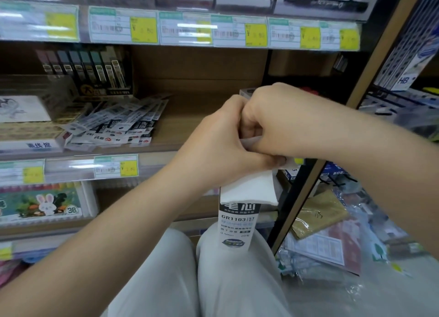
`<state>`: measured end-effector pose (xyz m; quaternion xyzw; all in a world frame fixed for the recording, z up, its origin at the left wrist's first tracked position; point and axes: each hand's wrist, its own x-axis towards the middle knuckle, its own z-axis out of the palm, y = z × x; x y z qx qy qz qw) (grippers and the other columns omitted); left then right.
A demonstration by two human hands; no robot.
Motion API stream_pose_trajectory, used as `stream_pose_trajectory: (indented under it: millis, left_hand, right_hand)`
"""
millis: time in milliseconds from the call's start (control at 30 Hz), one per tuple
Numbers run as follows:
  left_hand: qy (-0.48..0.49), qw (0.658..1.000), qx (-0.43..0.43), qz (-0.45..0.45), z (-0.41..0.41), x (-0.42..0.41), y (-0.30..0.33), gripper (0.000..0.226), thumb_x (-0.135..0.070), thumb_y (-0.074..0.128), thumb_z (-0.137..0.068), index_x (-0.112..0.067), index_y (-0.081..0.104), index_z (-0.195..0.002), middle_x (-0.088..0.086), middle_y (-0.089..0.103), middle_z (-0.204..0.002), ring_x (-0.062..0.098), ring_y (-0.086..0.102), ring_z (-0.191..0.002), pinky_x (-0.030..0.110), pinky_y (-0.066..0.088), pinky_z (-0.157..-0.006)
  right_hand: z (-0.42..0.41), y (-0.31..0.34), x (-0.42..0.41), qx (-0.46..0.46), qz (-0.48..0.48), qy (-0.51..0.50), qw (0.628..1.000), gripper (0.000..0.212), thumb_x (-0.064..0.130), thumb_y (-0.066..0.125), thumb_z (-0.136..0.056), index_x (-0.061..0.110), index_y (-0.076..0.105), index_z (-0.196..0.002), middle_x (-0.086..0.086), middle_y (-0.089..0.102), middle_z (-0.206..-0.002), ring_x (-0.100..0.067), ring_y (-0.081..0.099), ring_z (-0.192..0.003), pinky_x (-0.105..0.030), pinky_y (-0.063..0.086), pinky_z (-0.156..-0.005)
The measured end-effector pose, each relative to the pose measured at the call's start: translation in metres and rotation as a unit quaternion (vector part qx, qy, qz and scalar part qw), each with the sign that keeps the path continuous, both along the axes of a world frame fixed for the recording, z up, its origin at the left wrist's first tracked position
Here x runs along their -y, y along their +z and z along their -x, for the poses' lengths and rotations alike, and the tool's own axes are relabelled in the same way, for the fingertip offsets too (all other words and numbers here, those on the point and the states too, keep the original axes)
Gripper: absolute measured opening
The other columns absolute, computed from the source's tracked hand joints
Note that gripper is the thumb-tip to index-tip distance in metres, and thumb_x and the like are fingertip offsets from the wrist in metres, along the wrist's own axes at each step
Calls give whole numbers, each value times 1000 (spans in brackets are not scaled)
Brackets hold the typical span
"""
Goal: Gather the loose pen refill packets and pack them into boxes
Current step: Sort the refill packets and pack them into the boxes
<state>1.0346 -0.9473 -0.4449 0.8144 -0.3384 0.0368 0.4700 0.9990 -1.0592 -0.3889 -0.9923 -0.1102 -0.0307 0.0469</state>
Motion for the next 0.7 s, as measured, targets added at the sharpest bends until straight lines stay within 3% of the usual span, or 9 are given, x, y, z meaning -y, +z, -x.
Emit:
stream_pose_trajectory:
  millis: [100,200,333,400,467,600,700]
  left_hand:
    - [3,1000,-7,-26,-2,-4,5,50,-51,74,-46,-33,45,-82,-18,57,-74,-8,52,-67,11,38,-53]
    - [-7,999,-10,-44,-3,-4,6,53,-51,75,-50,-31,48,-90,-16,59,-84,-6,55,-76,13,43,-57]
    - [-15,999,-9,-39,-3,-1,6,63,-46,78,-51,-30,48,-104,-20,57,-86,-9,55,-81,13,43,-65]
    - [-14,999,-12,-30,-2,-1,5,65,-46,79,-51,-32,47,-105,-21,57,-85,-11,54,-80,12,43,-65]
    - [-7,1000,-12,-26,-2,-2,3,63,-46,81,-50,-30,48,-102,-19,57,-82,-10,54,-76,15,44,-65]
    - [-4,1000,-28,2,-3,-3,-1,66,-39,86,-50,-22,50,-103,-13,64,-83,-2,60,-74,32,54,-73]
    - [1,1000,-18,-16,-4,-6,1,64,-42,83,-50,-20,50,-101,-10,62,-82,0,55,-70,25,48,-65]
  right_hand:
    - [0,10,4,-34,-31,12,999,10,19,70,-75,26,70,-68,5,65,-63,-11,60,-62,-28,49,-56]
    - [1,17,8,-47,-85,23,995,14,21,75,-72,31,69,-65,18,67,-72,2,61,-70,-26,52,-67]
    - [-3,12,3,-25,-26,22,999,25,18,74,-71,29,61,-53,10,61,-54,5,55,-63,-11,41,-48]
    - [-3,12,1,-24,-8,18,1000,27,18,72,-73,29,59,-52,13,58,-50,7,53,-59,-9,39,-47]
    - [-2,11,-1,-24,15,17,999,28,18,69,-75,29,57,-53,13,57,-51,1,54,-57,-11,38,-45]
    - [-1,4,-12,-4,60,18,998,17,21,63,-81,26,63,-65,5,63,-69,-17,62,-73,-26,47,-63]
    - [-1,8,-10,-25,21,19,999,21,17,66,-79,28,62,-61,7,65,-67,-11,62,-70,-26,51,-65]
